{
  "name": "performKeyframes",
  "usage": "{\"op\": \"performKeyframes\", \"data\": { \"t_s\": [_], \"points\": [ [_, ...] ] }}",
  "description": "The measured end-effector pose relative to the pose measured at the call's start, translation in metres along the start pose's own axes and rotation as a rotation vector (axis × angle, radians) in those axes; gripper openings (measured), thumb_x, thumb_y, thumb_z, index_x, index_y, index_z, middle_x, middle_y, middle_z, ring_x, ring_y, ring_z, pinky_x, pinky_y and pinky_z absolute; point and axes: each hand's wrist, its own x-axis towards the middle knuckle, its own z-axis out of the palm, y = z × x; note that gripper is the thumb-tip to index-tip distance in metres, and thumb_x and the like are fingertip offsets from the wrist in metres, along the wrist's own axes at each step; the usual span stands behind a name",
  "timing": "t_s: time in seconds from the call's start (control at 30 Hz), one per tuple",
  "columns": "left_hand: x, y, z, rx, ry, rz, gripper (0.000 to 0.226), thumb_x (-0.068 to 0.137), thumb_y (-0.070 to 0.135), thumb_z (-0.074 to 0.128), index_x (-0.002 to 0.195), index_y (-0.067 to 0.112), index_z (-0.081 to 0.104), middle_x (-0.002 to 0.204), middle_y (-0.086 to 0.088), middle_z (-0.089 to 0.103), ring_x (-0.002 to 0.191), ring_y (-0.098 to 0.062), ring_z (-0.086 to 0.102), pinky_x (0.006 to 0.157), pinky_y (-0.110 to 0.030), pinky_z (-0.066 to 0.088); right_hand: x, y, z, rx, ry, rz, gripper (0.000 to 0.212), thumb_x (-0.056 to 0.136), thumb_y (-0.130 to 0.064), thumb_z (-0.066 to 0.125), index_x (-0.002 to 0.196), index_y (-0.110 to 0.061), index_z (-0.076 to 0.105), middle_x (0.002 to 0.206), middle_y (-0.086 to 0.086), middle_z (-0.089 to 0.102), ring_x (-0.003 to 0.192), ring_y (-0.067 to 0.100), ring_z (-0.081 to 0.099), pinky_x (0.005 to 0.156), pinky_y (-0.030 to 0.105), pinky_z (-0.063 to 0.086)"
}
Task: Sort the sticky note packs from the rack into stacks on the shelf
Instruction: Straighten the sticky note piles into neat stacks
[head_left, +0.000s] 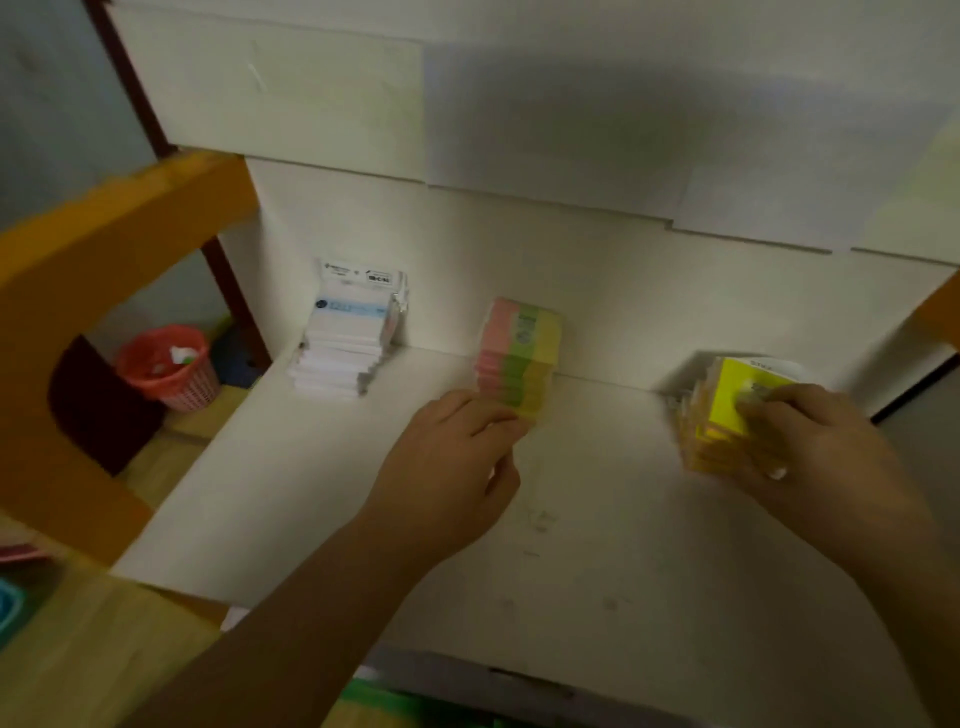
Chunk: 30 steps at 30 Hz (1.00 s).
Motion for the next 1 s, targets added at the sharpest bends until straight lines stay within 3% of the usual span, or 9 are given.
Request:
{"op": "performKeyframes", "data": {
  "t_s": [0.13,0.47,0.63,0.83,0.9,1.0],
  "points": [
    [-0.011,-0.007,-0.009,-0.015,0.017,-0.028,0.032,0.086,0.020,0.058,0.116,0.017,0.069,0.111,0.003,0.066,0.101,-0.018,0.057,0.088,-0.037,0.049,0.002,-0.001,0.002,0.004,0.020,-0.001,0.034,0.069,-0.013,0.083,0.100,-0.006,0.070,0.106,0.018,0.061,0.088,0.046,0.058,0.078,0.052,0.052],
    [-0.006,-0.013,-0.007,-0.039,0.042,0.010,0.031,0.086,0.020,0.056,0.113,0.015,0.071,0.107,0.002,0.068,0.098,-0.017,0.057,0.087,-0.034,0.050,-0.010,-0.003,0.005,0.012,0.098,0.006,0.022,0.074,-0.008,0.080,0.095,-0.006,0.075,0.103,0.013,0.067,0.088,0.041,0.061,0.077,0.048,0.053],
    [0.002,-0.011,-0.002,-0.059,0.044,0.059,0.032,0.086,0.021,0.055,0.114,0.015,0.070,0.105,0.001,0.067,0.097,-0.018,0.058,0.087,-0.032,0.049,-0.020,-0.003,0.005,0.027,0.318,0.114,0.015,0.086,-0.011,0.072,0.101,-0.007,0.075,0.102,0.011,0.070,0.091,0.034,0.063,0.083,0.039,0.049],
    [0.013,-0.001,0.006,-0.063,0.009,0.115,0.033,0.087,0.023,0.053,0.114,0.014,0.070,0.108,0.000,0.068,0.100,-0.019,0.059,0.089,-0.036,0.051,-0.006,-0.001,-0.007,-0.011,0.492,0.118,0.018,0.092,-0.013,0.065,0.105,-0.005,0.074,0.101,0.013,0.070,0.088,0.035,0.061,0.081,0.040,0.047],
    [0.015,0.003,0.009,-0.080,0.014,0.142,0.032,0.087,0.022,0.053,0.112,0.014,0.071,0.108,-0.001,0.068,0.100,-0.020,0.059,0.090,-0.035,0.051,-0.001,-0.001,-0.005,-0.028,0.474,0.099,0.016,0.092,-0.014,0.066,0.103,-0.006,0.075,0.100,0.011,0.069,0.086,0.035,0.060,0.077,0.041,0.048],
    [0.019,0.006,0.012,-0.096,0.036,0.165,0.029,0.085,0.018,0.056,0.109,0.013,0.072,0.106,0.000,0.068,0.098,-0.020,0.059,0.089,-0.031,0.048,-0.002,0.002,0.007,-0.056,0.304,0.089,0.014,0.086,-0.012,0.071,0.099,-0.011,0.075,0.100,0.007,0.067,0.086,0.034,0.059,0.074,0.039,0.050]
  ]
}}
